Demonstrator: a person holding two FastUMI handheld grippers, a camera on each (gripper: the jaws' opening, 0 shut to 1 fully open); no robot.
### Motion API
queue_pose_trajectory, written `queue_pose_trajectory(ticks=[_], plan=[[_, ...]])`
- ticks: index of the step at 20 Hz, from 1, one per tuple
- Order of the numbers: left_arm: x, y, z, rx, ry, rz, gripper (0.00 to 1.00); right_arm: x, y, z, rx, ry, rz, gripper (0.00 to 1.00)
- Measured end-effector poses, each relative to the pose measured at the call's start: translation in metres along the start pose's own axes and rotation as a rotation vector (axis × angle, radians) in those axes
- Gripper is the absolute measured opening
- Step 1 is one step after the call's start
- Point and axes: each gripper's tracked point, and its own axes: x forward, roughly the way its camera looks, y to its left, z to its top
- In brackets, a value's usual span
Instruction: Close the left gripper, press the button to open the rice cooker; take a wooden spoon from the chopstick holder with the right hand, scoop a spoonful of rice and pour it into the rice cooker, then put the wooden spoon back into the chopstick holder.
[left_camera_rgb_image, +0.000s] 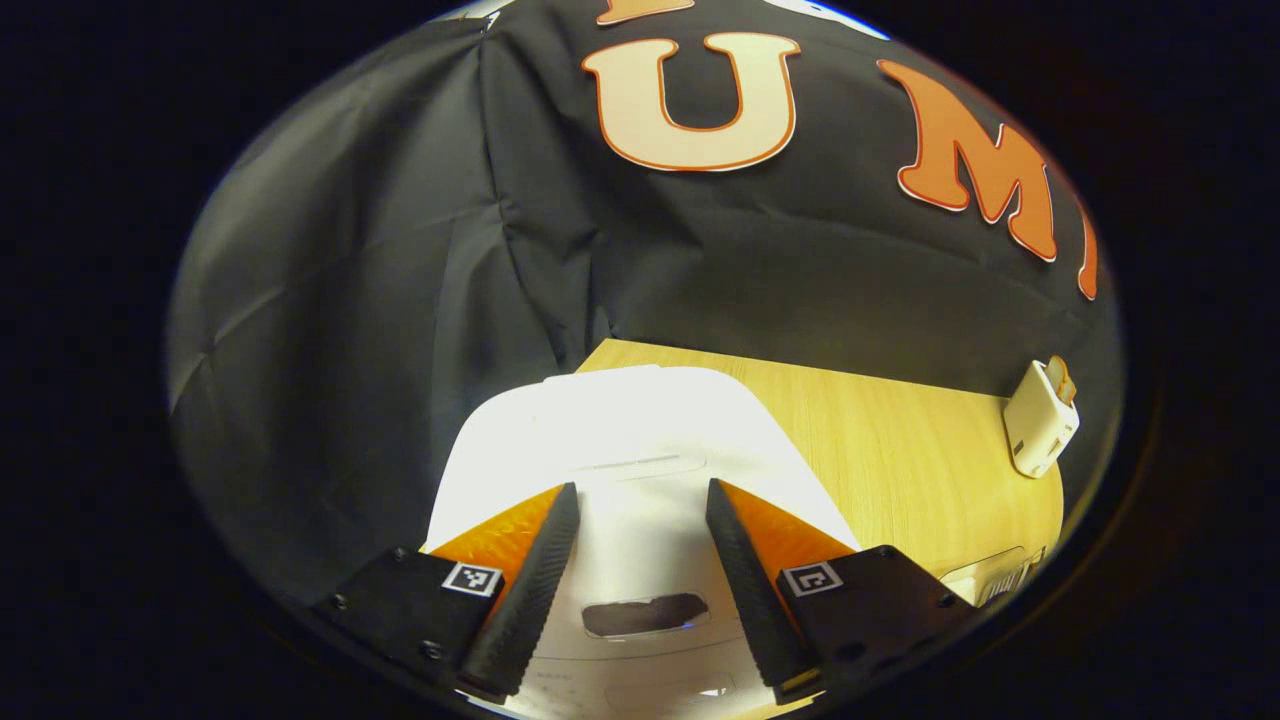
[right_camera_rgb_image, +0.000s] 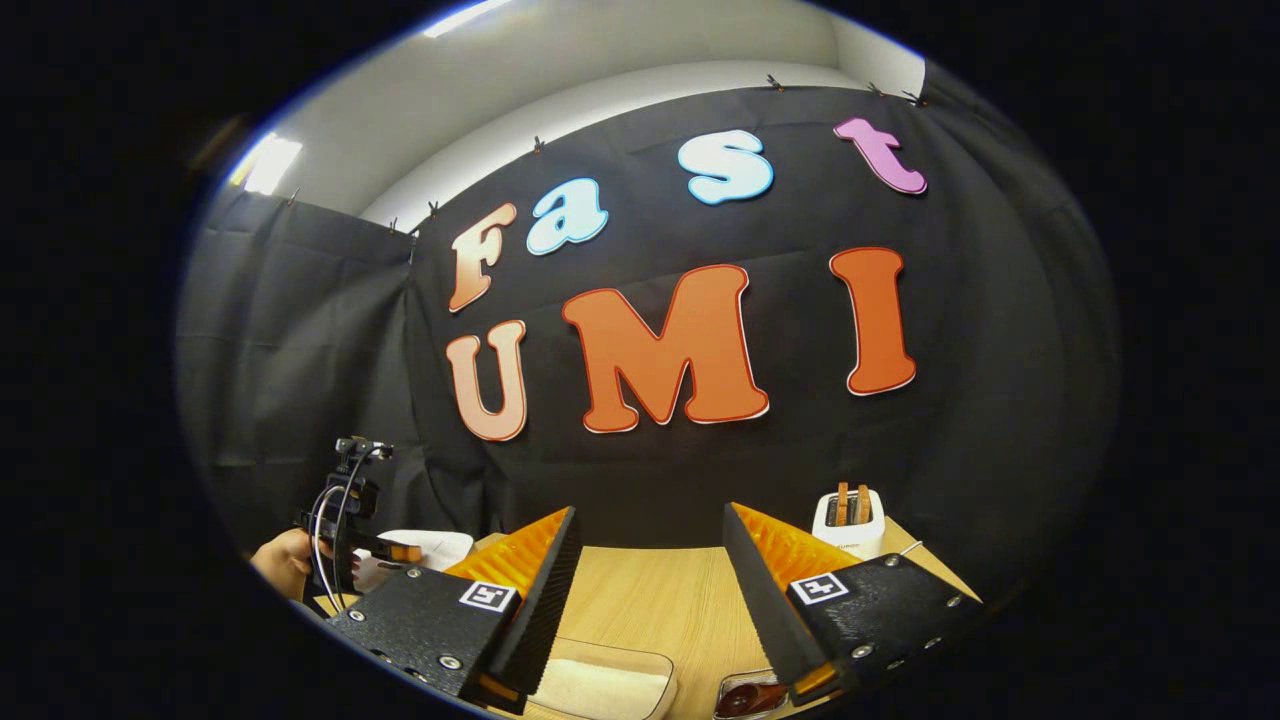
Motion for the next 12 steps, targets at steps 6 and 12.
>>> queue_pose_trajectory(ticks=[6,12], plan=[[-0.019,-0.010,0.035,0.068,-0.284,0.030,0.85,0.003,0.001,-0.020,-0.007,0.032,0.030,0.84],[-0.057,-0.055,0.071,0.079,-0.461,-0.109,0.93,0.009,0.007,-0.050,-0.034,0.071,0.025,0.84]])
